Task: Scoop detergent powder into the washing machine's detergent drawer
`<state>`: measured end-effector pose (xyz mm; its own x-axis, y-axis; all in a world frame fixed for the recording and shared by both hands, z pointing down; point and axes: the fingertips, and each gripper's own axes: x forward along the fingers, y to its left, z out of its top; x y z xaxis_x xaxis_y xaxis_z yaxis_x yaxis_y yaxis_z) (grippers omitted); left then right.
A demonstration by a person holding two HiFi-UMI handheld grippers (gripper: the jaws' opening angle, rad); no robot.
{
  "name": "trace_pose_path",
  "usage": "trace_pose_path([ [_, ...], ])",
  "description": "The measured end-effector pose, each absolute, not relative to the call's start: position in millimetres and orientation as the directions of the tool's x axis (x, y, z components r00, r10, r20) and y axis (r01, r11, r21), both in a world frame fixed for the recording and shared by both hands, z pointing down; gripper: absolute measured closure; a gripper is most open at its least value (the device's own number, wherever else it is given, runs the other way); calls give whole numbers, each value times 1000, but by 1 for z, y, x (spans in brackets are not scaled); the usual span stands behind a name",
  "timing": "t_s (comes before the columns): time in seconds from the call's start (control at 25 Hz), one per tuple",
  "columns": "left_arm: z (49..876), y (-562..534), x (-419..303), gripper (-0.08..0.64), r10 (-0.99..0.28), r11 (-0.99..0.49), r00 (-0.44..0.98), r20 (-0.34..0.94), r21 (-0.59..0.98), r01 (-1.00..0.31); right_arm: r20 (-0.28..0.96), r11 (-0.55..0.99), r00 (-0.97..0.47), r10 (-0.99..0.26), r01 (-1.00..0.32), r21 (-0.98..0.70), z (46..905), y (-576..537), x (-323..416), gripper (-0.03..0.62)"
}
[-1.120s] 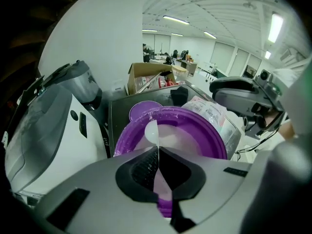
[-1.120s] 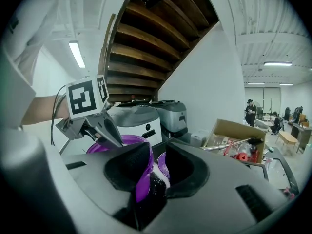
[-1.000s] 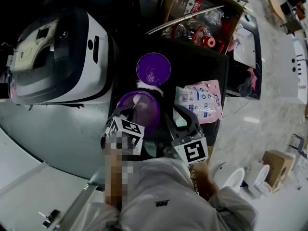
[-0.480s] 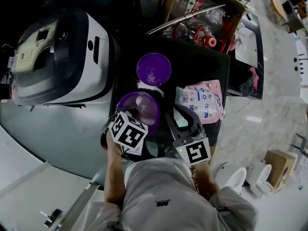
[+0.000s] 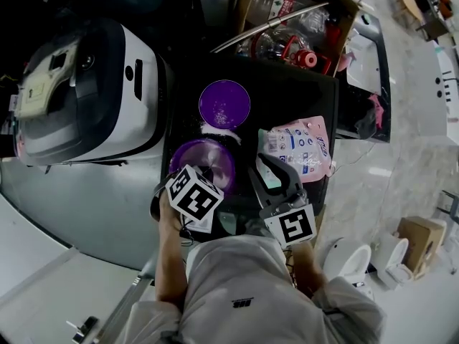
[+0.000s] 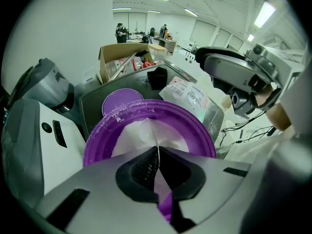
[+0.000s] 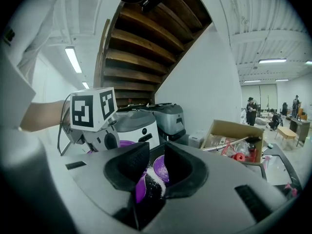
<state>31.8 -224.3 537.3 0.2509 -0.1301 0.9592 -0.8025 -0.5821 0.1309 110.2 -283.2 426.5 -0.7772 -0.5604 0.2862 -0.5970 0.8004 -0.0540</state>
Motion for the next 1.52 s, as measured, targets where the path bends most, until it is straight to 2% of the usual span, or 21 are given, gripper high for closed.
trace_pose_path([
  [0.68,515,-195,45,545,-120,-597,449,885,298,-745,290,771,-750,-594,-634,-59,425,-277,119,497],
  [0.92,511,-186,32,545,-178,-560,467,866,301,-772,332,770,-740,-585,-635,-58,432,-267,116,497],
  [1.52,493,-181,15,545,-387,-501,595,705,380,-777,426,750,-686,-590,-661,-26,448,-228,99,497],
])
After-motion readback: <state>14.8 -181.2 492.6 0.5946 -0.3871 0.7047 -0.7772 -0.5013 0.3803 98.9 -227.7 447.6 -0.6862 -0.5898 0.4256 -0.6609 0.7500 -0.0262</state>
